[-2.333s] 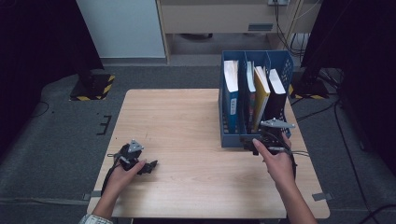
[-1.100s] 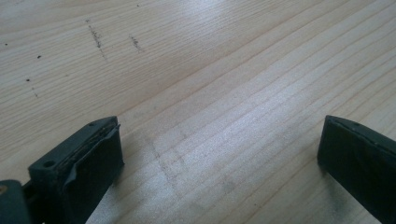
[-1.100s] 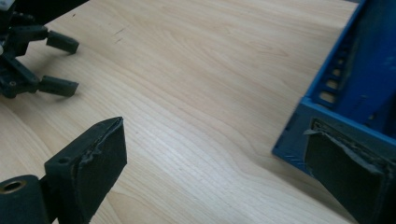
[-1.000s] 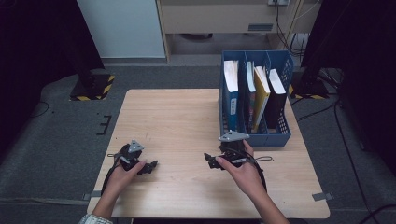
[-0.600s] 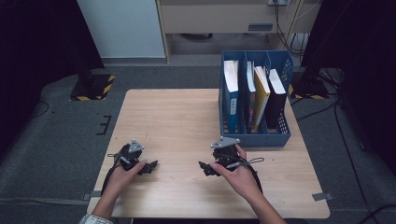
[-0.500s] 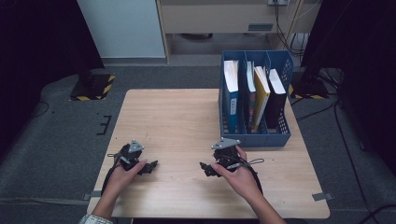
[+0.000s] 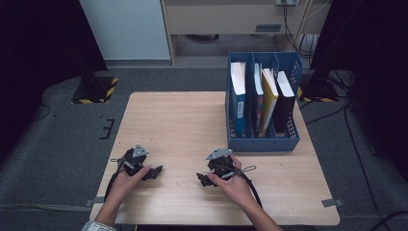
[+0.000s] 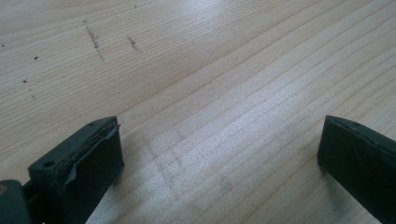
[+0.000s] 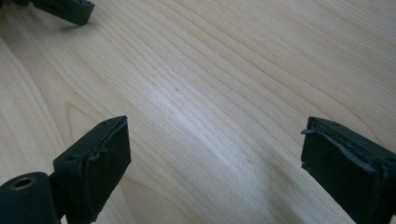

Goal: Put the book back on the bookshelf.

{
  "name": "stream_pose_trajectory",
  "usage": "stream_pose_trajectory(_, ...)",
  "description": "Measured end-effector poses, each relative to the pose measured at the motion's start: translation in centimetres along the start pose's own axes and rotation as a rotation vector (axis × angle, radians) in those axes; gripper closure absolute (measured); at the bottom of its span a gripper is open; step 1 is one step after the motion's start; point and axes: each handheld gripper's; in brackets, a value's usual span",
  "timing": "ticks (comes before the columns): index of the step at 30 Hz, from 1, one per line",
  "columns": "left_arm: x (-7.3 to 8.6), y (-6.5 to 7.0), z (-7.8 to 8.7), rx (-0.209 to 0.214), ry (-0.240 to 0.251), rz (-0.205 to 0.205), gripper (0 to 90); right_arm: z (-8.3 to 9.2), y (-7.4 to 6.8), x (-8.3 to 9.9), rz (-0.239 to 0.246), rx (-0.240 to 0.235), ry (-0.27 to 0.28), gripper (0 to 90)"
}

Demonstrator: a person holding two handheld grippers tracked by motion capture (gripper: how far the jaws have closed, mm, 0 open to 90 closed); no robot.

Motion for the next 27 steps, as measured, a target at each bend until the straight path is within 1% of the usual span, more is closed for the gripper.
stream_pose_trajectory(4, 0.0, 0.0, 0.0, 0.0, 0.0, -0.001, 0.0, -1.0, 0.2, -0.2, -0.031, 0.011, 0.014, 8.7)
stream_pose_trajectory(6, 0.0, 0.0, 0.0, 0.0, 0.0, 0.0, 0.0, -1.5, 0.4, -0.2, -0.04, 0.018, 0.001, 8.7)
stream_pose_trajectory(8, 0.0, 0.0, 0.0, 0.0, 0.0, -0.001, 0.0, -1.9, 0.5, -0.1, -0.043, 0.039, -0.009, 8.7)
stream_pose_trajectory(9, 0.0, 0.0, 0.0, 0.0, 0.0, -0.001, 0.0, -2.0, 0.5, -0.1, -0.054, 0.044, -0.006, 8.7)
stream_pose_trajectory(10, 0.0, 0.0, 0.0, 0.0, 0.0, -0.001, 0.0, -2.1, 0.6, -0.1, -0.048, 0.047, -0.009, 8.7)
stream_pose_trajectory(12, 0.0, 0.0, 0.0, 0.0, 0.0, -0.001, 0.0, -2.3, 0.7, -0.1, -0.06, 0.059, -0.006, 8.7)
stream_pose_trajectory(17, 0.0, 0.0, 0.0, 0.001, -0.002, -0.001, 0.0, -2.7, 1.0, 0.0, -0.091, 0.093, 0.022, 7.5)
stream_pose_trajectory(19, 0.0, 0.0, 0.0, 0.001, -0.002, -0.001, 0.0, -2.9, 1.0, 0.1, -0.095, 0.124, 0.042, 7.1)
stream_pose_trajectory(21, 0.0, 0.0, 0.0, 0.001, -0.002, -0.002, 0.0, -3.0, 0.9, 0.2, -0.081, 0.153, 0.047, 6.5)
stream_pose_trajectory(27, -0.1, 0.0, 0.0, 0.002, -0.004, -0.002, 0.0, -3.2, 0.7, 0.2, -0.087, 0.167, 0.04, 4.8)
Point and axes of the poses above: each handheld gripper's, and its own axes: z roughly backward along the jaws, x roughly out of its underside, y roughly to its right, and after that the axes turned 11 degrees about -z, right-handed
